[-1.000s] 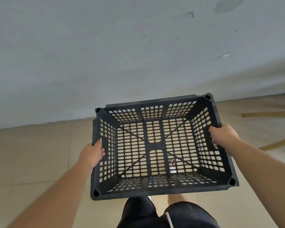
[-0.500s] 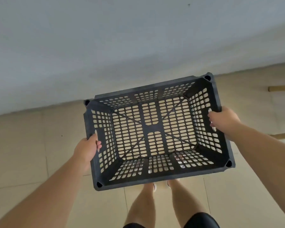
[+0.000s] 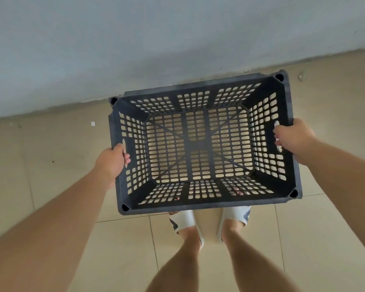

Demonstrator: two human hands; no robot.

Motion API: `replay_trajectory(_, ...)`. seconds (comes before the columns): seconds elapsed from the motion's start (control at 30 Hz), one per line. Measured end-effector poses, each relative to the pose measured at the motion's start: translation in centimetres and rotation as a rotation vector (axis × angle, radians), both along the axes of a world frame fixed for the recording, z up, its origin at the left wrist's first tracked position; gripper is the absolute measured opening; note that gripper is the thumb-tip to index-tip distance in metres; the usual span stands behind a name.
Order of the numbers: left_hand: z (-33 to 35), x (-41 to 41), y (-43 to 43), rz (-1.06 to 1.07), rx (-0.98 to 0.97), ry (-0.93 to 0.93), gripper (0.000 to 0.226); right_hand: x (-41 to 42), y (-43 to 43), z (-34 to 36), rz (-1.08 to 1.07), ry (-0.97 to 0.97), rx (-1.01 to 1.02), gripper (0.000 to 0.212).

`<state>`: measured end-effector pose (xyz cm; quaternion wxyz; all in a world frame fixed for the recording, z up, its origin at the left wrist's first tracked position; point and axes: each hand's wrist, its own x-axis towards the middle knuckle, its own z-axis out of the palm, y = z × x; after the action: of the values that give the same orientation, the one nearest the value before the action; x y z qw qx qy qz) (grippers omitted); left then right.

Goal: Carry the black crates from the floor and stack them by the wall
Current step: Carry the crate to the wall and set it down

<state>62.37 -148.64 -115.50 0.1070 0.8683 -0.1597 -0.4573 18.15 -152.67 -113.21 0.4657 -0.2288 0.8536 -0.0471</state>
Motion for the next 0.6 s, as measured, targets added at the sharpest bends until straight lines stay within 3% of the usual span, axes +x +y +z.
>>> replay_trajectory(0.17,-2.8,-0.6,-0.6,0.01,-0.016,-0.017,0.045,-0.1,-1.2,-2.8,0.008,0.037,-0.025,0.052)
replay_trajectory(0.6,-3.5,-0.8,-1.9,-0.044,-0.047,-0.064,0.044,0.0,-3.5,-3.1,0.099,0.097,-0.044,0.047)
